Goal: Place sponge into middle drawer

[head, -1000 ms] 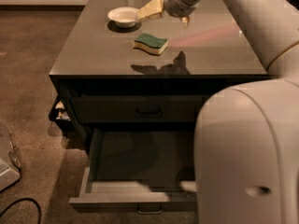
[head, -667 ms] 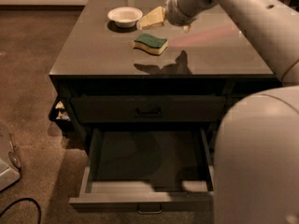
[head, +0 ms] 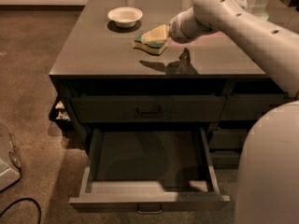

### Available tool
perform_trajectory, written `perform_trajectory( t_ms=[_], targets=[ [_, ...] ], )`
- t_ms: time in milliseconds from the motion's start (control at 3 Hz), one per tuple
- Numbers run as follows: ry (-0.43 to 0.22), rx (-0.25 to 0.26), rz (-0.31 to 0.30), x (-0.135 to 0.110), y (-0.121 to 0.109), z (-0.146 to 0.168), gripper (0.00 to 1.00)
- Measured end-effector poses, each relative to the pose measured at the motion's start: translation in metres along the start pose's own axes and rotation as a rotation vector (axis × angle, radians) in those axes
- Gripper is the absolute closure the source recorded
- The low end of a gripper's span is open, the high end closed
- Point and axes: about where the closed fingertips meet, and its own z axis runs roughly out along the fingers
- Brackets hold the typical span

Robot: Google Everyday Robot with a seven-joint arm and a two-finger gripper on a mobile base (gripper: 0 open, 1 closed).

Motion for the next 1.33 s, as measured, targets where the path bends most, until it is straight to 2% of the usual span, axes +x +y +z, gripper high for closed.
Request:
perform_trajectory(
  t_ms=[667, 1333],
  targets=[
    [-0.111, -0.053, -0.047, -0.007, 0.000, 0.015, 0.00],
    [-0.131, -0.107, -0.101, -0.003, 0.012, 0.027, 0.00]
  ],
)
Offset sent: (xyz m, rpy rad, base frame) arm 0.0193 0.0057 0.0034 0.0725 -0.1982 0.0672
